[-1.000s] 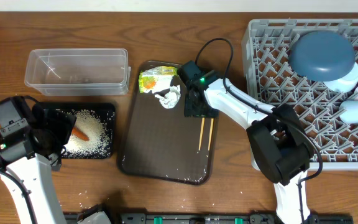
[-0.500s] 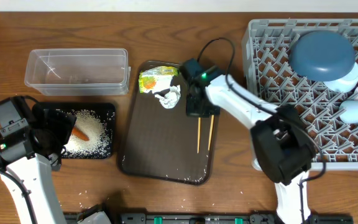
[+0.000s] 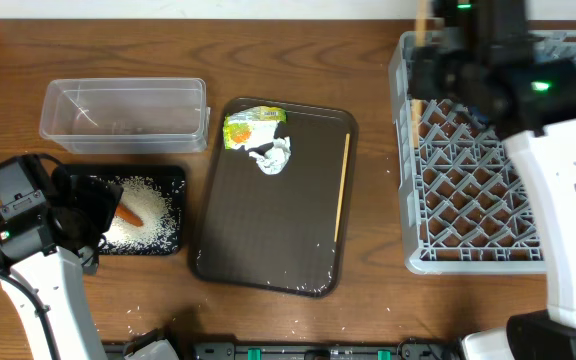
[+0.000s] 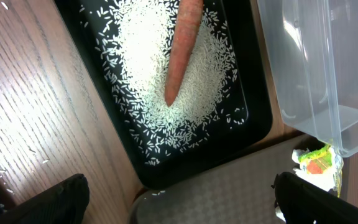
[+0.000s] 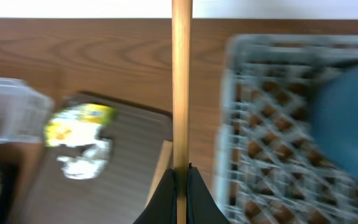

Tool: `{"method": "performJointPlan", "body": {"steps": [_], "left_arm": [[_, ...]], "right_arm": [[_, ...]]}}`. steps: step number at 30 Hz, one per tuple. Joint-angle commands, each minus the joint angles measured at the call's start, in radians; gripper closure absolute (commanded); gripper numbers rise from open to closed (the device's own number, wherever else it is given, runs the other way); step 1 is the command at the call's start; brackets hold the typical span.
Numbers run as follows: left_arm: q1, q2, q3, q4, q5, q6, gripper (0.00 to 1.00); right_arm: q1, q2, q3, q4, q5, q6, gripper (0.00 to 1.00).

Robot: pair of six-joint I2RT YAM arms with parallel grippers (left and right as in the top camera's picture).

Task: Sort waste into correct bins and load items into the dishwasher rack
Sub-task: 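Carry the chopstick into the dish rack and release, then reach the right gripper to the remaining chopstick and grasp it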

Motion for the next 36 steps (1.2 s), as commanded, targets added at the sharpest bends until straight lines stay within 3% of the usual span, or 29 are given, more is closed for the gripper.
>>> {"method": "performJointPlan", "body": {"steps": [1,6,10,15,17,20,27,30,36], "left_arm": [[0.004,0.002,0.02,-0.003,-0.016,-0.009,0.03],[0.004,0.002,0.02,-0.003,-0.017,-0.009,0.03],[0.004,0.002,0.02,-0.003,-0.016,-0.009,0.02],[0.004,0.002,0.02,-0.003,-0.016,-0.009,0.03],[0.004,0.002,0.02,-0.003,-0.017,-0.009,0.03],[0.004,0.002,0.02,-0.003,-0.016,-0.009,0.03],[0.004,0.002,0.02,-0.003,-0.016,-0.009,0.03],[0.004,0.002,0.02,-0.003,-0.016,-0.009,0.03],[0.004,0.002,0.02,-0.003,-0.017,-0.009,0.02]], "right_arm": [[-0.066,0.06,-0.053,-0.005,0.014,-0.095,0.99],[-0.106,0.103,-0.134,0.055,0.005,-0.108,0.99],[-0.109,0.155,-0.166,0.084,0.023,-0.109,0.92],[-0.109,0.192,-0.166,0.079,0.024,-0.103,0.44],[-0.109,0.187,-0.163,0.071,0.023,-0.085,0.36],[-0.103,0.164,-0.142,0.042,-0.008,-0.063,0.35],[-0.047,0.074,-0.115,0.007,-0.28,-0.06,0.33],[0.019,0.072,-0.117,-0.017,-0.266,0.0,0.3],[0.173,0.122,-0.192,0.004,-0.043,0.228,0.27]]}}
